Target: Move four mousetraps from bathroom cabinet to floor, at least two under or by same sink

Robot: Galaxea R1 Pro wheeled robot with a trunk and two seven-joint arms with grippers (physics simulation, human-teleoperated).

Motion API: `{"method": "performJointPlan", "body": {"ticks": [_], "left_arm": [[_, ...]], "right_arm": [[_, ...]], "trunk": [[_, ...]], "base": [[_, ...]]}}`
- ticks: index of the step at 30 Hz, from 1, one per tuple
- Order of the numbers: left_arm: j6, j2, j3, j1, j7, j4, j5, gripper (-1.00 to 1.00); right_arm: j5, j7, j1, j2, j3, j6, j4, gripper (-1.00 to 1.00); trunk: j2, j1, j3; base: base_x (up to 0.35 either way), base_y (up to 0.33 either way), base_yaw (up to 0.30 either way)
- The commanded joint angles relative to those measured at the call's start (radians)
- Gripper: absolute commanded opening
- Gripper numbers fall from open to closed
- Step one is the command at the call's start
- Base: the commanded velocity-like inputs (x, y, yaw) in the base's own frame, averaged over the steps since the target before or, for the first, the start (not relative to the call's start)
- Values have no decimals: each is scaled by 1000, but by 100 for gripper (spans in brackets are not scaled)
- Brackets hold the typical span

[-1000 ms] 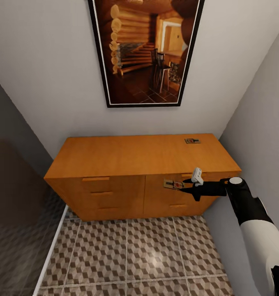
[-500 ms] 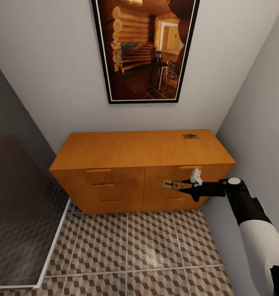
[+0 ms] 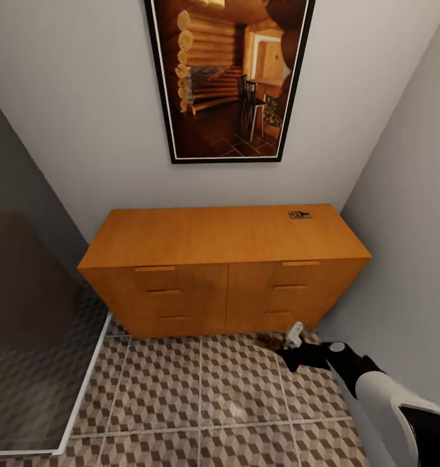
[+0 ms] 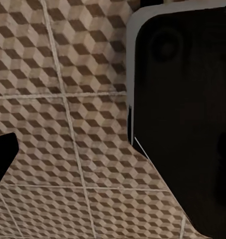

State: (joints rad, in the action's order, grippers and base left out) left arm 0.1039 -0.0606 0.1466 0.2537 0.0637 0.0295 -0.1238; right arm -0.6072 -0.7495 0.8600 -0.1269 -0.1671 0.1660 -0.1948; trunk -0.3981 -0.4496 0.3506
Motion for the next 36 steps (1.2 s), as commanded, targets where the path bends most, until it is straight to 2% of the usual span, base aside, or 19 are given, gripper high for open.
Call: {"method": "performJointPlan", "body": {"ticks": [1, 2, 4, 7, 8, 11, 15, 16, 19, 23, 24, 25, 26, 27, 28, 32, 36], "left_arm": [[10, 1, 8, 1, 1, -6, -11, 100], [19, 1, 8, 1, 2, -21, -11, 100], [35, 1, 7, 1, 3, -40, -11, 100], [52, 2, 6, 1, 3, -58, -11, 100], [58, 3, 5, 1, 4, -66, -12, 100], [63, 4, 3, 1, 5, -91, -12, 100], [64, 5, 2, 1, 6, -174, -14, 100], [62, 7, 2, 1, 7, -226, -15, 100], [60, 10, 1, 1, 8, -282, -16, 100], [59, 11, 0, 1, 11, -315, -18, 100], [59, 10, -1, 1, 12, -322, -18, 100], [59, 10, -3, 1, 13, -330, -20, 100], [59, 10, -3, 1, 14, -348, -20, 100], [58, 10, -3, 1, 15, -359, -20, 100], [53, 10, -4, 1, 25, -400, -20, 100], [-9, 13, -5, 1, 74, -525, -22, 100], [-150, 21, -5, 1, 115, -681, -24, 100]], "right_arm": [[-26, 30, 2, 1, -12, 27, 32, -100], [-59, 77, 0, 3, -12, 64, 86, -100], [-94, 137, -6, 5, -12, 106, 132, -100], [-116, 192, -33, 10, -12, 135, 160, -100], [-121, 213, -59, 12, -12, 142, 167, -100], [-125, 252, -114, 15, -13, 150, 174, -100], [-125, 327, -213, 17, -14, 164, 178, -100], [-115, 384, -271, 21, -14, 205, 179, -100], [-76, 474, -335, 38, -14, 269, 180, -100], [29, 603, -418, 76, -15, 331, 181, -100], [105, 669, -458, 99, -15, 369, 181, -100], [243, 771, -506, 131, -15, 459, 180, -100], [354, 852, -527, 157, -15, 535, 180, -100], [386, 876, -531, 166, -15, 556, 180, -100], [450, 936, -540, 189, -15, 595, 178, -100], [501, 991, -546, 206, -17, 625, 172, -100], [515, 1005, -548, 213, -18, 633, 147, -100]], "trunk": [[-2, 0, 1], [-2, 0, 1], [-2, 0, 1], [-2, 0, 1], [-2, 0, 1], [-2, 0, 1], [-2, 0, 1], [-2, 0, 1], [-2, 0, 1], [-2, 0, 1], [-2, 0, 1], [-2, 0, 1], [-2, 0, 1], [-2, 0, 1], [-2, 0, 1], [-2, 0, 1], [-2, 0, 1]], "base": [[0, 0, 0], [0, 0, 0], [0, 0, 0], [0, 0, 0], [0, 0, 0], [0, 0, 0], [0, 0, 0], [0, 0, 0], [0, 0, 0], [0, 0, 0], [0, 0, 0], [0, 0, 0], [0, 0, 0], [0, 0, 0], [0, 0, 0], [0, 0, 0], [0, 0, 0]]}}
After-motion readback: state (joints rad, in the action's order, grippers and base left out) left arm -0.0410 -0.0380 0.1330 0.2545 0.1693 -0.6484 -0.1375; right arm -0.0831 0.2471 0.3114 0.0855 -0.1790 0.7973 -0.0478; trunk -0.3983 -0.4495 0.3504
